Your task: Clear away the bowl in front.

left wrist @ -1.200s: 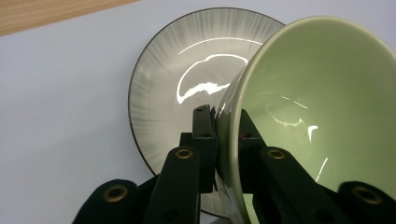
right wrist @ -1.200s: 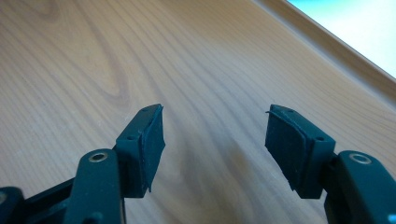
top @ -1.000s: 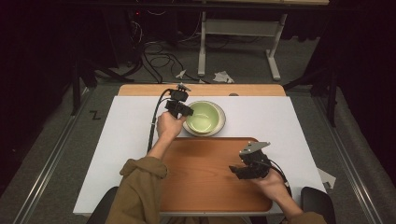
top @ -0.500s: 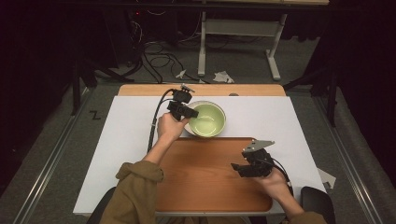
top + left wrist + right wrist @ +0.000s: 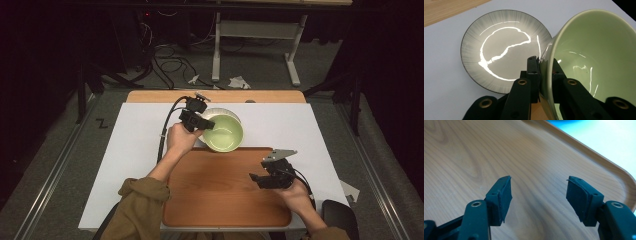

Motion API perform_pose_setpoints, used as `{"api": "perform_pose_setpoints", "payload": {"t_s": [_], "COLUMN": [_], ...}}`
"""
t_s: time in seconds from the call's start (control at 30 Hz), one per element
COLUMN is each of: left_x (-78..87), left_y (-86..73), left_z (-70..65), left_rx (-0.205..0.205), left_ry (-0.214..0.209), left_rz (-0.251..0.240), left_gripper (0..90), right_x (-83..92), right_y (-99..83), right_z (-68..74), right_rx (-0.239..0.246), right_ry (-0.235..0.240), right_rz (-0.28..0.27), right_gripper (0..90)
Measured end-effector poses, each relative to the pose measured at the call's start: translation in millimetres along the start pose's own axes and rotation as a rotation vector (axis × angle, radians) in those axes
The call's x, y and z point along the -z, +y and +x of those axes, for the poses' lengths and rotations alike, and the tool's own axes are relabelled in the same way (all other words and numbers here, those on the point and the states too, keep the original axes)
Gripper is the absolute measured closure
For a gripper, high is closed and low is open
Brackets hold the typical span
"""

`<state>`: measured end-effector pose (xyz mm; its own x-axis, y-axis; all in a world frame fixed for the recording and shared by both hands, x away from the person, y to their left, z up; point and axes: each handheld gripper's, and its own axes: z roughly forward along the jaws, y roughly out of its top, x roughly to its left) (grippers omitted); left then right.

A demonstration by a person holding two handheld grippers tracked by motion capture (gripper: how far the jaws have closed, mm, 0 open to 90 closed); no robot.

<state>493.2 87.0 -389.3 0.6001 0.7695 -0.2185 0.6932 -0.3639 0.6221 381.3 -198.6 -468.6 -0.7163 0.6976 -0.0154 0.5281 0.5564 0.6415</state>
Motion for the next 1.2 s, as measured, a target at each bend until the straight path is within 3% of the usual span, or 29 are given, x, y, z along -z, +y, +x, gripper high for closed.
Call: {"api": "perform_pose_setpoints", "payload": {"t_s": [0.23,0.5,0.73,0.93,1.2], "left_x": [9.7,20.8,32.3,38.8,42.1], "left_y": [-1.8,-9.0,-16.9,-24.7,-32.5], "left_z": [-10.8,-21.7,-30.7,-36.4,-38.6], "left_rx": [-0.014,-0.038,-0.086,-0.100,-0.101], "left_ry": [-0.051,-0.075,-0.078,-0.107,-0.109], "left_rz": [-0.008,-0.026,-0.032,-0.037,-0.035], "left_gripper": [82.6,82.5,82.6,82.5,82.5], "right_x": [1.1,0.6,0.5,-0.8,-1.0], "right_y": [-0.1,-0.1,0.0,0.0,0.4], "right_z": [-0.8,-1.1,-3.1,-1.3,-1.0], "right_rx": [0.000,-0.003,-0.001,0.000,0.007], "right_ry": [0.008,0.007,0.005,0.008,0.010], "right_rz": [-0.006,-0.006,-0.004,0.004,0.008], "right_gripper": [37.2,37.2,37.2,37.1,37.1]}}
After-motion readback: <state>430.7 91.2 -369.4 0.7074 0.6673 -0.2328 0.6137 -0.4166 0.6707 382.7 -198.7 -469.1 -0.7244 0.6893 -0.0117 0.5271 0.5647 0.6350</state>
